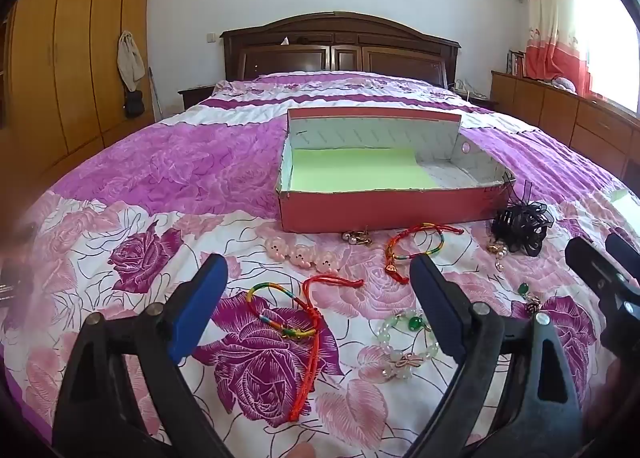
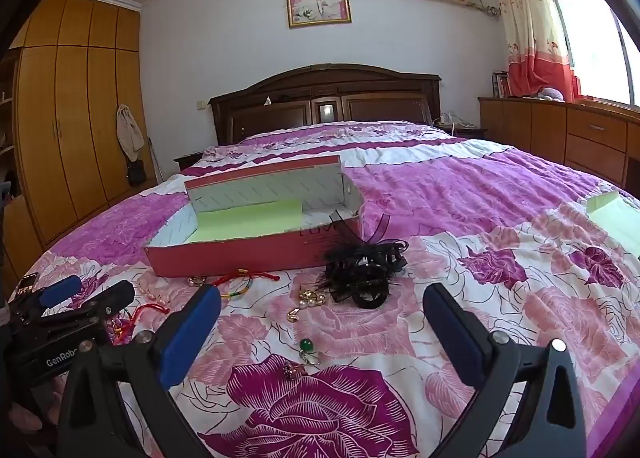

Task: Organize jewelry

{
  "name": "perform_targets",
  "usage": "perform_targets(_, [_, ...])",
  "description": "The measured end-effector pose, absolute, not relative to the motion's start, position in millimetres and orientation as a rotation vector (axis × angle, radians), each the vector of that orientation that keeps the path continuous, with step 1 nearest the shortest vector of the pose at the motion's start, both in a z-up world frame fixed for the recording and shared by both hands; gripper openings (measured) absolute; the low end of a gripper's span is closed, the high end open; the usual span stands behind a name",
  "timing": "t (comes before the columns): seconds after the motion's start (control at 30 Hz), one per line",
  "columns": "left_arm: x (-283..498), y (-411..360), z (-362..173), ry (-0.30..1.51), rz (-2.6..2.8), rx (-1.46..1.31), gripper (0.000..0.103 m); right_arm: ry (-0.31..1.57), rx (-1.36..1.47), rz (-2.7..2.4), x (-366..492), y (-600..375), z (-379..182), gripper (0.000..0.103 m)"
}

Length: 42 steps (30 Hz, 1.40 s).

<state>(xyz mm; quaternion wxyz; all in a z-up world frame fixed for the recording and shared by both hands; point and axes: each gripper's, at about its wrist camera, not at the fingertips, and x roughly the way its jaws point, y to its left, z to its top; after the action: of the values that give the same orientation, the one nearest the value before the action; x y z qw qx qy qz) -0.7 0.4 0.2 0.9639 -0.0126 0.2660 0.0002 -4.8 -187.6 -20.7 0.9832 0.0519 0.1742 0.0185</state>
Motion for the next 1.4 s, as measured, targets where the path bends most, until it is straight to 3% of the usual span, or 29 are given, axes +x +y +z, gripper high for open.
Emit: perform_targets(1.4, [-1.6, -1.6, 3.1, 0.532, 0.003, -0.011, 0.086, 0.359, 0.098, 0.035, -5.6, -186.8, -20.7, 0.103])
